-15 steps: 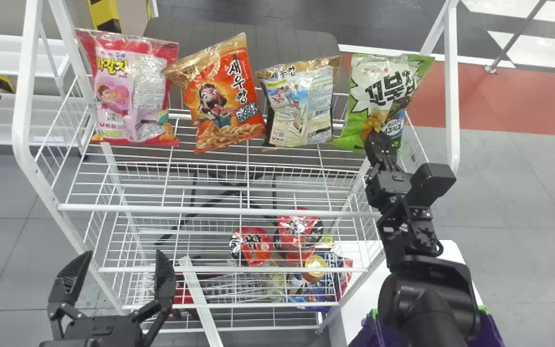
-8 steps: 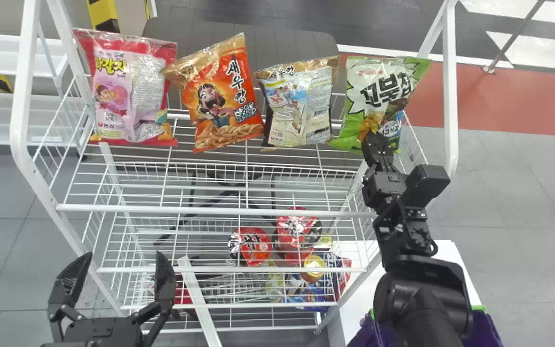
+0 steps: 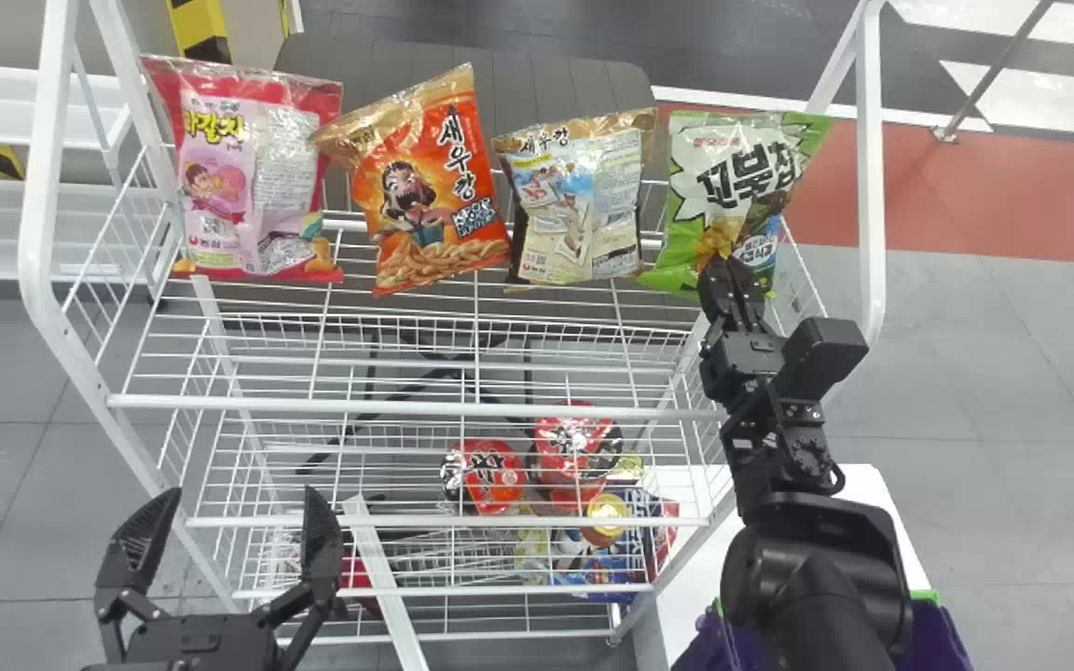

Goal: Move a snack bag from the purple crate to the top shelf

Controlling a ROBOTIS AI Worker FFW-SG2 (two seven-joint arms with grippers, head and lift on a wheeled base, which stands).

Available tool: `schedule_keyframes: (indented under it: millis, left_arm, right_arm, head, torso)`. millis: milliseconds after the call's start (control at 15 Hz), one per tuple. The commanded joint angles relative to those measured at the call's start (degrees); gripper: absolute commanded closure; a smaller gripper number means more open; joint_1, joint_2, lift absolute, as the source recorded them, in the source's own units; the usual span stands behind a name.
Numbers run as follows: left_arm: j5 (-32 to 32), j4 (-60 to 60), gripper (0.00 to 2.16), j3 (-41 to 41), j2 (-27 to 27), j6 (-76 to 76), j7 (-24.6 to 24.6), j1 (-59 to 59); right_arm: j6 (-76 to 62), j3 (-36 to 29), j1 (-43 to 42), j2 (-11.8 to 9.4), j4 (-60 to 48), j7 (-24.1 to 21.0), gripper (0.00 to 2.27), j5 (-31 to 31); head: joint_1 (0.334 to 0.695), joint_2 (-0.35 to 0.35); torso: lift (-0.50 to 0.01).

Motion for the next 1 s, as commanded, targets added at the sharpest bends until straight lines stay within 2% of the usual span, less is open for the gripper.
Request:
schedule_keyframes:
  millis: [0, 133, 933]
  left_arm:
    - [-0.01, 0.01, 0.07, 0.03, 0.00, 0.00, 0.00, 0.00]
    - [-0.01, 0.01, 0.07, 0.03, 0.00, 0.00, 0.09, 0.00]
    - [-0.01, 0.72, 0.07, 0.03, -0.17, 0.00, 0.09, -0.26]
  right_arm:
    - [0.00, -0.01, -0.26, 0.32, 0.65, -0.02, 0.80, 0.07]
    - [0.00, -0.01, -0.35, 0.32, 1.00, -0.02, 0.54, -0.01]
    - [-2.64, 0.25, 0.18, 0.32, 0.83, -0.02, 0.54, -0.45]
  head:
    - [0.695, -0.178]
    - [0.695, -0.177]
    - [0.695, -0.178]
  torso:
    - [0.002]
    - [0.002]
    - [0.002]
